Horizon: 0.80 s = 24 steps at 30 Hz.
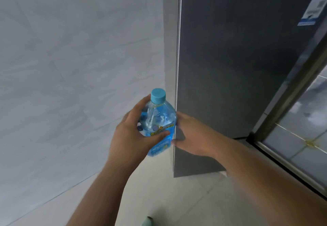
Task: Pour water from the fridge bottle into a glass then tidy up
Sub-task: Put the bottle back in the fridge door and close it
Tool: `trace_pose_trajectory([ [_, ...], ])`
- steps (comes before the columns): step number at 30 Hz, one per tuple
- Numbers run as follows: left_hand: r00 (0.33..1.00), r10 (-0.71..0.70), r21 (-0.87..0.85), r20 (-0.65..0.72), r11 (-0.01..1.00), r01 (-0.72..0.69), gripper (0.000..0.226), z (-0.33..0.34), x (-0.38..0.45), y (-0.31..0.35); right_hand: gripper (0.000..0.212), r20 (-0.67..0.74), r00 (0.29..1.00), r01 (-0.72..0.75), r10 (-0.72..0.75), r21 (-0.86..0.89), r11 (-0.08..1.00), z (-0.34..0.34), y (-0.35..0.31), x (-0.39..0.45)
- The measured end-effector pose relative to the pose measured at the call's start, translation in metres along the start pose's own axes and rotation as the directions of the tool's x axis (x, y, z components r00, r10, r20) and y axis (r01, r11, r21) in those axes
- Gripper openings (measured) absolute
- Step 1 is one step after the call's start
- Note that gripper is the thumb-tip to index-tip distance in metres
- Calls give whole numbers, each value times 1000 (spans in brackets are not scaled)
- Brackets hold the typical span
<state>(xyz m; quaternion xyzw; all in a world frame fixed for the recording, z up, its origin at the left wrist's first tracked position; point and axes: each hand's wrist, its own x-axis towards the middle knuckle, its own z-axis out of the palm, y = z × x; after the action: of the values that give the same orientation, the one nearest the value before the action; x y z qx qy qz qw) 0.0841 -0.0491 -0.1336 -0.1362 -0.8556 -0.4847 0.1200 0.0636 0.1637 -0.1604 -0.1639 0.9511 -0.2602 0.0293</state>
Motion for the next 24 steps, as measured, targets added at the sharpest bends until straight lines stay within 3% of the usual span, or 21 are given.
trace_pose_trajectory([
  [3, 1000, -19, -25, -13, 1000, 18, 96, -1, 43, -18, 74, -16, 1000, 9, -16, -344, 939, -22, 3, 47],
  [5, 1000, -5, -35, 13, 999, 6, 96, -3, 75, -28, 73, -16, 999, -36, 32, -462, 886, -37, 5, 80],
  [10, 996, 62, -41, 68, 997, -59, 96, -6, 148, -52, 53, -44, 976, -198, 215, -597, 777, -56, 14, 162],
  [15, 982, 129, -33, 139, 992, -126, 95, -2, 201, -75, 58, -82, 922, -312, 377, -734, 604, -44, 37, 213],
  [18, 973, 157, -56, 168, 987, -150, 96, 2, 225, -87, 49, -104, 897, -326, 430, -811, 485, -33, 41, 225],
  [24, 952, 186, -60, 241, 982, -177, 96, 17, 247, -98, 39, -170, 868, -414, 467, -767, 491, -14, 40, 230],
])
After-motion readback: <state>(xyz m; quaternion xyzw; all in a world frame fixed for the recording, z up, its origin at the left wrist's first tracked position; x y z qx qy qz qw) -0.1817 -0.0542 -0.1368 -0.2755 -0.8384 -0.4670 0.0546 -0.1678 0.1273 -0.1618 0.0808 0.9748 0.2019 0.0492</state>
